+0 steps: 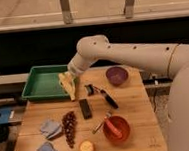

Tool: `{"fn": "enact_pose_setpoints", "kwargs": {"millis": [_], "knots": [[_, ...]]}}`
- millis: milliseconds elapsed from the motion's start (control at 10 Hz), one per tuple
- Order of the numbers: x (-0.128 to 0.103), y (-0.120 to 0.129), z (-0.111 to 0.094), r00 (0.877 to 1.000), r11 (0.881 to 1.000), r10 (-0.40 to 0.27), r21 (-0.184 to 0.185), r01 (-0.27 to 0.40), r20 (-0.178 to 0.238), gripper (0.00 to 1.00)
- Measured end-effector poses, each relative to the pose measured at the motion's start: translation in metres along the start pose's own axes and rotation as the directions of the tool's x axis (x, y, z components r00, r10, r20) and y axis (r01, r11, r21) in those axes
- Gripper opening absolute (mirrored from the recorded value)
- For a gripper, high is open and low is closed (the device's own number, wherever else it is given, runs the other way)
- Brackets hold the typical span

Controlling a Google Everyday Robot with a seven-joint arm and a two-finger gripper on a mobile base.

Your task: Place banana in purple bowl

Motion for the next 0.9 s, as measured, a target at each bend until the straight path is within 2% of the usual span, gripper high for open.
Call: {"fn": "enact_pose_setpoints", "kwargs": {"millis": [300,400,600,800,900], "knots": [[0.021,-0.039,-0.037,0.995,0.993,0.074,0.092,-0.08,0.069,0.0],[0.034,-0.055,-0.054,0.99,0.986,0.105,0.121,-0.116,0.097,0.0],[0.052,-0.096,-0.085,0.975,0.964,0.166,0.183,-0.192,0.148,0.0],[0.052,-0.123,-0.098,0.964,0.945,0.209,0.22,-0.242,0.163,0.0],[0.051,-0.131,-0.1,0.961,0.94,0.22,0.228,-0.254,0.164,0.0]]}}
